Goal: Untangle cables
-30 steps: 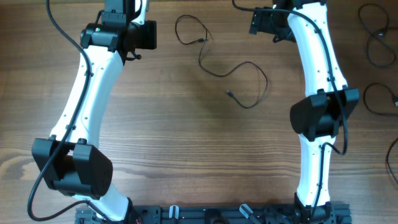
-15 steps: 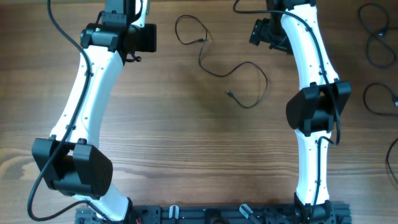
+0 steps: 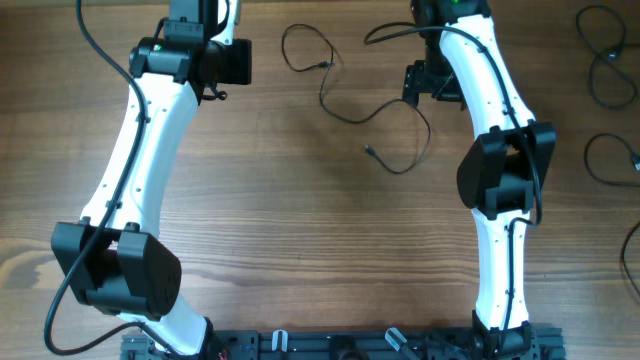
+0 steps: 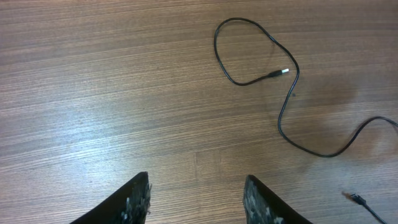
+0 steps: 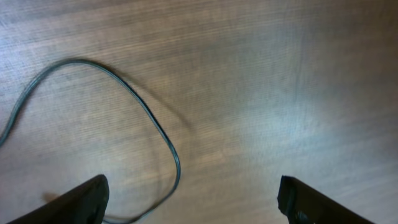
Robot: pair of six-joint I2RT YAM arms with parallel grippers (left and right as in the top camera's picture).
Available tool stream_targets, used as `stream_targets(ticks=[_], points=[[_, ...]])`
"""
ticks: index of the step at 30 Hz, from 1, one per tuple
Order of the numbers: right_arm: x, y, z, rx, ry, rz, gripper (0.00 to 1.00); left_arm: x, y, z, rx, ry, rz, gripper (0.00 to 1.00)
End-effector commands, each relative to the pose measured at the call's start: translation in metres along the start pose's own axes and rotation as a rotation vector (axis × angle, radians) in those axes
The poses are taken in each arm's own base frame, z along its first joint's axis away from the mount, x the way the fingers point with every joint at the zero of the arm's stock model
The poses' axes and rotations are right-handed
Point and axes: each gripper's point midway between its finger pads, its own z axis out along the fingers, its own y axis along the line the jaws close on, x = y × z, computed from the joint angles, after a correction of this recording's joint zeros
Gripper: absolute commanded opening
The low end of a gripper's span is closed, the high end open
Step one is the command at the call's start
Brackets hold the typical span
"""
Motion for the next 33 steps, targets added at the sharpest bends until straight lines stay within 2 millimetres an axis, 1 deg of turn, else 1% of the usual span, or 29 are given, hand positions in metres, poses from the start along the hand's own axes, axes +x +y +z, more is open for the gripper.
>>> stream_targets(ticks=[1,2,3,4,7,10,12,14,15,16,17,18,20,21,22,24,25,26,32,33], points=[[-0.013,0.000,0.000,0.038,-0.066,-0.038,0.89,0.003,0.001,0.003,-0.013,0.011,-0.004,0.50],[-0.024,0.003,-0.004,0.022,-0.116,-0.028,0.89,0.003,0.001,0.003,-0.012,0.012,-0.004,0.50],[-0.040,0.009,-0.009,-0.005,-0.186,-0.012,0.91,0.002,0.001,0.003,-0.012,0.010,-0.004,0.50],[-0.048,0.012,-0.012,-0.023,-0.217,-0.011,0.93,0.002,0.001,0.003,-0.012,0.008,-0.004,0.50],[-0.082,0.022,-0.023,-0.064,-0.366,-0.004,0.93,0.002,0.001,0.003,-0.012,0.009,-0.004,0.50],[-0.124,0.030,-0.045,-0.092,-0.552,-0.006,0.95,0.004,0.001,0.003,-0.013,0.015,-0.004,0.51],[-0.151,0.036,-0.065,-0.108,-0.688,-0.038,1.00,0.004,0.001,0.003,-0.013,0.017,-0.004,0.50],[-0.168,0.036,-0.081,-0.097,-0.787,-0.057,1.00,0.005,0.001,0.003,-0.012,0.020,-0.005,0.50],[-0.172,0.034,-0.084,-0.086,-0.810,-0.055,1.00,0.005,0.001,0.003,-0.012,0.023,-0.008,0.50],[-0.176,0.031,-0.088,-0.050,-0.831,-0.077,1.00,0.006,0.001,0.003,-0.012,0.025,-0.008,0.50],[-0.177,0.023,-0.087,-0.013,-0.830,-0.074,1.00,0.006,0.001,0.003,-0.013,0.026,-0.008,0.50],[-0.174,0.012,-0.083,0.030,-0.810,-0.062,1.00,0.006,0.001,0.003,-0.013,0.027,-0.008,0.51],[-0.168,-0.006,-0.075,0.089,-0.762,-0.061,1.00,0.006,0.001,0.003,-0.013,0.027,-0.007,0.51],[-0.162,-0.018,-0.069,0.104,-0.723,-0.015,1.00,0.006,0.001,0.003,-0.013,0.026,-0.007,0.51],[-0.158,-0.025,-0.067,0.107,-0.701,-0.001,1.00,0.006,0.001,0.003,-0.013,0.027,-0.001,0.51],[-0.152,-0.041,-0.066,0.170,-0.672,0.005,1.00,0.006,0.001,0.003,-0.013,0.027,0.024,0.51],[-0.149,-0.052,-0.070,0.224,-0.671,0.034,1.00,0.007,0.002,0.003,-0.014,0.027,0.037,0.51],[-0.148,-0.055,-0.073,0.233,-0.675,0.044,1.00,0.006,0.001,0.003,-0.013,0.026,0.046,0.51],[-0.136,-0.068,-0.111,0.221,-0.726,0.054,1.00,0.003,0.001,0.003,-0.012,0.015,0.046,0.51],[-0.134,-0.070,-0.115,0.217,-0.733,0.051,1.00,0.003,0.001,0.003,-0.012,0.015,0.046,0.51]])
